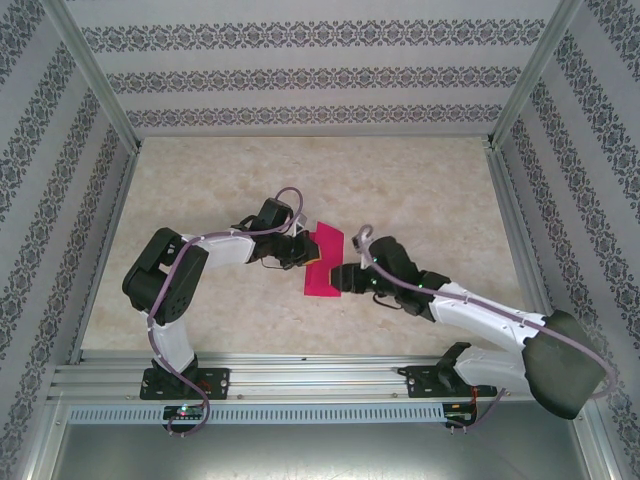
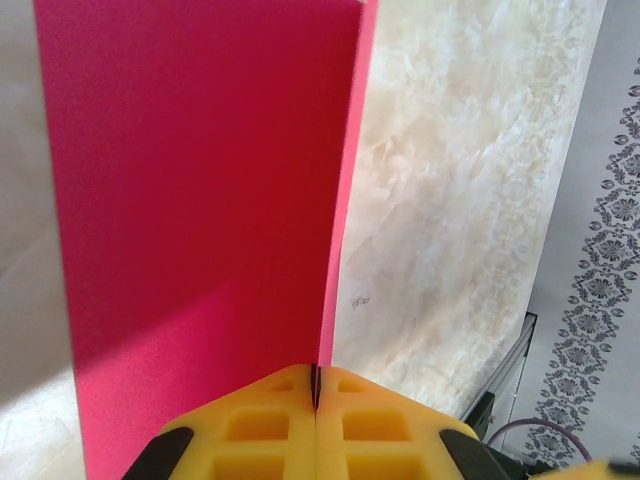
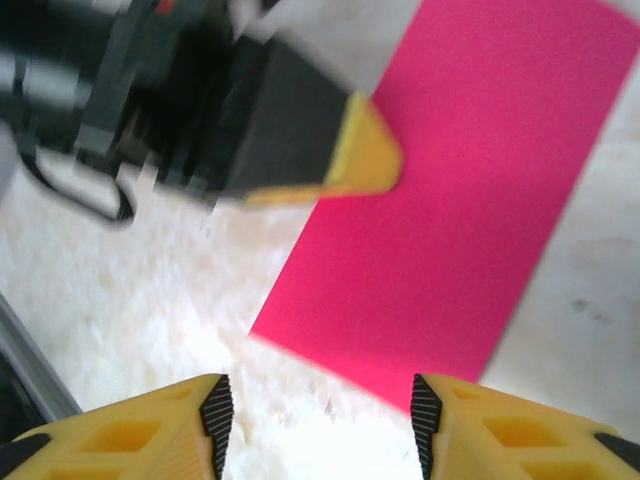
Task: Fold a paper plane with a square sheet of paper (pick it up from the middle)
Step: Fold the triangle a second time at the center of the table.
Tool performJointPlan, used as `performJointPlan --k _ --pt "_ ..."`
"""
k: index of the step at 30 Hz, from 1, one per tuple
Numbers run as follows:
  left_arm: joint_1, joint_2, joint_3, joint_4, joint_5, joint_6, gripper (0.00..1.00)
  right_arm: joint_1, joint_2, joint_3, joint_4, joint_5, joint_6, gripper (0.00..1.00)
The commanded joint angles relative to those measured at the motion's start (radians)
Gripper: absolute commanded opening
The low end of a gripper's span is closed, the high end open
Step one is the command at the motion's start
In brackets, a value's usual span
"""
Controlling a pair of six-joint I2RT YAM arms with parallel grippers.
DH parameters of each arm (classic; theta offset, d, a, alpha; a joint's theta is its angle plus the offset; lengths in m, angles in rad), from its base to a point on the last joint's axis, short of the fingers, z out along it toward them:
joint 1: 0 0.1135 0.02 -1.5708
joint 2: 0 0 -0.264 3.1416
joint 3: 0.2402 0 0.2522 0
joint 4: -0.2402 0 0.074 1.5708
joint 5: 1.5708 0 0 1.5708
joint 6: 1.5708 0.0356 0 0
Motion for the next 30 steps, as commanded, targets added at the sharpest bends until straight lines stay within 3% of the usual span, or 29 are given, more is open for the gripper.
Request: performJointPlan --k 1,5,10,19,24,30 --pt "0.001 -0.005 0.026 -0.048 0.001 0.032 0.07 0.109 0.015 0.064 -0.133 0.200 -0.149 0.59" --pt "0.002 -0.007 0.033 -0.063 0.005 0.031 0.06 0.255 0.113 0.169 -0.218 0.400 -0.216 0.62" --pt "0.002 -0.009 0.032 -0.068 0.002 0.031 0.06 0.336 0.273 0.292 -0.284 0.480 -0.245 0.65" --pt "0.001 -0.013 0.029 -0.057 0.008 0.023 0.06 0.374 0.461 0.407 -0.353 0.610 -0.205 0.65" --pt "0.000 -0.014 0.031 -0.062 0.007 0.022 0.06 0.376 0.491 0.421 -0.336 0.634 -0.199 0.57" --pt "0.001 -0.015 0.034 -0.070 0.006 0.025 0.06 0.377 0.487 0.407 -0.320 0.651 -0.190 0.35"
